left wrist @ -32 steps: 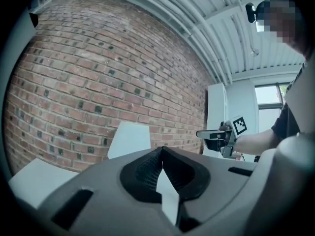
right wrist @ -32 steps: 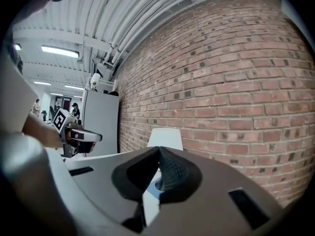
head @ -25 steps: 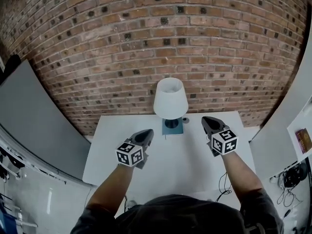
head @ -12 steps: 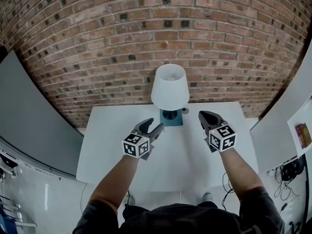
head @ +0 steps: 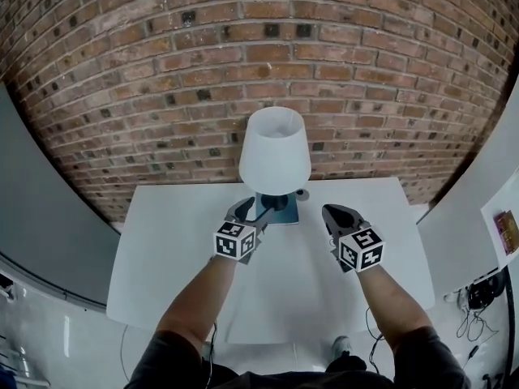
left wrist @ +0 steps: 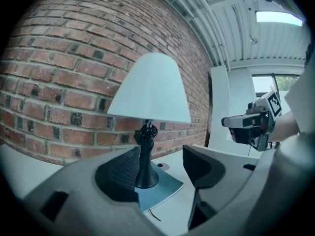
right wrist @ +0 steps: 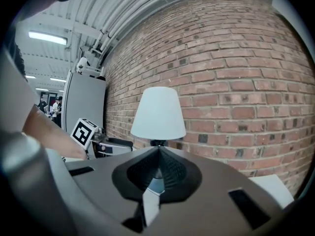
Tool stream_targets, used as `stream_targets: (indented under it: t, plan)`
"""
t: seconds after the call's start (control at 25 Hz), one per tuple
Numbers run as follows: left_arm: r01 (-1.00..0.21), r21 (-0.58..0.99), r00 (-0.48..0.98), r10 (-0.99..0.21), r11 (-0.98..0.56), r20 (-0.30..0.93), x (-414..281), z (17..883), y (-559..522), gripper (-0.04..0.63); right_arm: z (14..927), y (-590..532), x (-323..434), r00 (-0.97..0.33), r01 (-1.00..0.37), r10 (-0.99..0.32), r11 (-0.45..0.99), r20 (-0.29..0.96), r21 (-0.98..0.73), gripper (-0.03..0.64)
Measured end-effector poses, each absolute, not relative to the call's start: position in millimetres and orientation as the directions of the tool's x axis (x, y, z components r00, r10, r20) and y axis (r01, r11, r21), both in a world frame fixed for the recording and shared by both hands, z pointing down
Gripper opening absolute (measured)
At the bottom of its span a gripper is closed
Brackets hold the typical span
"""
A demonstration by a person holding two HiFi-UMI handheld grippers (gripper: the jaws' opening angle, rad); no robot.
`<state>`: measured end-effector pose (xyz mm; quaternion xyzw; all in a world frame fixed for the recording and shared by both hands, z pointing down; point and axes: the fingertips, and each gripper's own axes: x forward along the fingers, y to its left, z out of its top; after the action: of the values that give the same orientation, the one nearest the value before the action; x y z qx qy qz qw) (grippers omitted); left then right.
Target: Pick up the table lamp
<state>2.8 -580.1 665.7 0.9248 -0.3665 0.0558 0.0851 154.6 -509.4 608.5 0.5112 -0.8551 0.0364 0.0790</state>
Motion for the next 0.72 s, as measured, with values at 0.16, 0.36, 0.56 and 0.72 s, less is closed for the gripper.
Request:
stream_targets:
  t: [0.16,0.36,0.56,0.72]
  plan:
    - [-0.699,0.136,0.715,-0.675,-0.703,0.181,18.5,696.7,-608.5,0.255,633.3,-521.9,158.5,-0.466,-0.88,-0.867,0.476,0.175,0.016,-0.008]
    - [-0.72,0.131,0.693,-0.696,-0.681,0.189,34.0,725.5,-637.8,0.256,660.0,-534.3,163.3,-0.463,-0.882,-0.869,0.471,0.176,0.003,-0.008]
    - [-0.752,0.116,0.658,-0.732,-0.649,0.174,41.3,732.7,-672.6,0.256,672.7,-543.5,165.2,-0.473,-0.876,-0.864,0.482,0.173,0.008,-0.008]
    - [-0.755,0.059,0.651,-0.737,-0.653,0.185,54.4,737.8,-689.9,0.256,676.2,-549.5,170.0,-0.48,-0.874,-0.863,0.486,0.159,-0.002,-0.008]
